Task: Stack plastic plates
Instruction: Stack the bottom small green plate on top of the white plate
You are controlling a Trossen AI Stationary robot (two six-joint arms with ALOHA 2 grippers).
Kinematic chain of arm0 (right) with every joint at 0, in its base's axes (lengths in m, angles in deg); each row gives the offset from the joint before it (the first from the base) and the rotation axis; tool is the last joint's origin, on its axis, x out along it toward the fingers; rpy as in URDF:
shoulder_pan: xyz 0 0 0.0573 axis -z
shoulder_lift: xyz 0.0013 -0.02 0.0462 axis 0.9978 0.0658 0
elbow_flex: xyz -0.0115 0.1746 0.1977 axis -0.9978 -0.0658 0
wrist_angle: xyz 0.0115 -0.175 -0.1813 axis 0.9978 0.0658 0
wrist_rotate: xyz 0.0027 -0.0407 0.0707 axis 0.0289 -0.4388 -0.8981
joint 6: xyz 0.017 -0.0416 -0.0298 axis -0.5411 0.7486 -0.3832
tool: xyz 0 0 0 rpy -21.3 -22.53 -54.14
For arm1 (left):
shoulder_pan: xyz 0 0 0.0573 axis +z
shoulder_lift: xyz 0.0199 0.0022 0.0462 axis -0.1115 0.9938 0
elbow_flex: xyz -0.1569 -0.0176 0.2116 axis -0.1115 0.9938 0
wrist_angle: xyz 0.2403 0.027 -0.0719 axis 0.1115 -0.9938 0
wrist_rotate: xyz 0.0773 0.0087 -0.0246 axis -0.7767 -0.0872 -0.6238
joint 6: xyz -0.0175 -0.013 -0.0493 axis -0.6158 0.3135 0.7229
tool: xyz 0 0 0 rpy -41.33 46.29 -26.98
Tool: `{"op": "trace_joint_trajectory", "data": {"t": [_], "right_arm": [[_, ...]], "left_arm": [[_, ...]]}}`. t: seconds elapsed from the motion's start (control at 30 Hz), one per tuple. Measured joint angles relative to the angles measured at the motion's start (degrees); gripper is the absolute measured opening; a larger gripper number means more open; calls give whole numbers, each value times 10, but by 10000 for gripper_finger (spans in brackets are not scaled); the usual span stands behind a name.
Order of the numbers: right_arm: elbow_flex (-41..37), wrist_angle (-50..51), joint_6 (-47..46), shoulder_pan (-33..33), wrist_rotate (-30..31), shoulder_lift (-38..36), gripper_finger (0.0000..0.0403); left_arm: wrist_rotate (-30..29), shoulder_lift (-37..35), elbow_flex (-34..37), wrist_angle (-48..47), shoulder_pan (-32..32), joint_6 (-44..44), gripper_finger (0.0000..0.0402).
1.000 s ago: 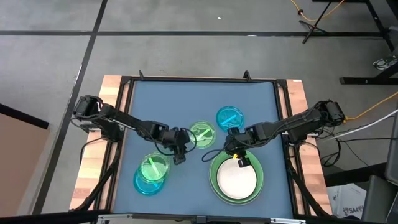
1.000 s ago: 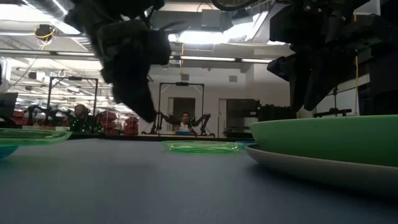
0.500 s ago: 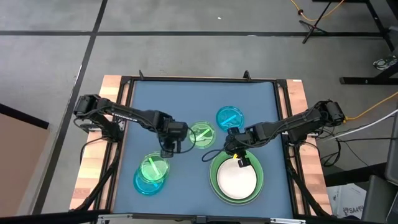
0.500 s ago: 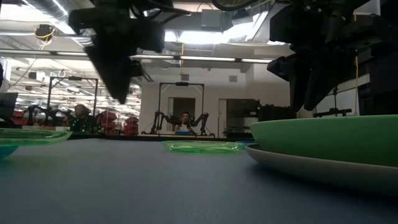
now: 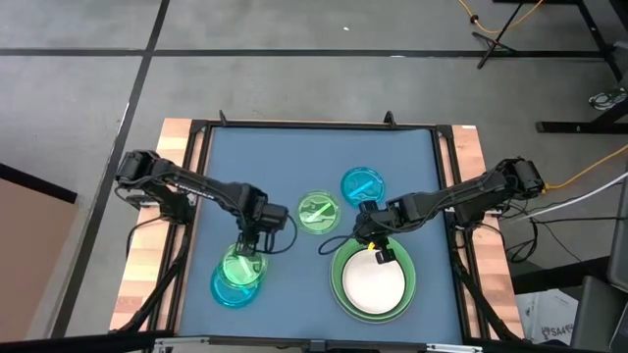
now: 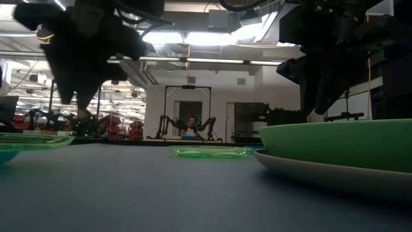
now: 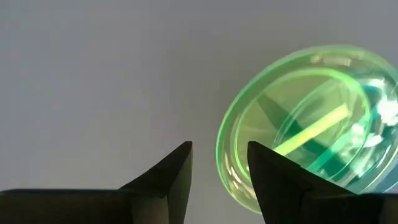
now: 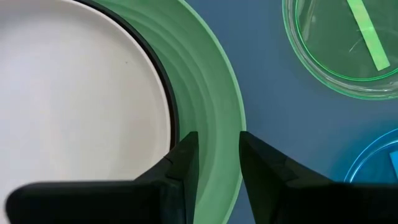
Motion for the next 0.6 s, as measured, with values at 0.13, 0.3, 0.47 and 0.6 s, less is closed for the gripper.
{"op": "trace_joint_trajectory", "data": {"t": [0.13, 0.3, 0.47, 0.6], "right_arm": [[0, 0, 0, 0, 0, 0, 105], [0, 0, 0, 0, 0, 0, 105], [0, 0, 0, 0, 0, 0, 105], [0, 0, 0, 0, 0, 0, 105]], "left_arm": [[0, 0, 22, 10, -16, -3, 149], [0, 0, 48, 33, -22, -3, 149], [-1, 0, 74, 63, -22, -3, 149], [7, 0, 97, 88, -22, -3, 149]]}}
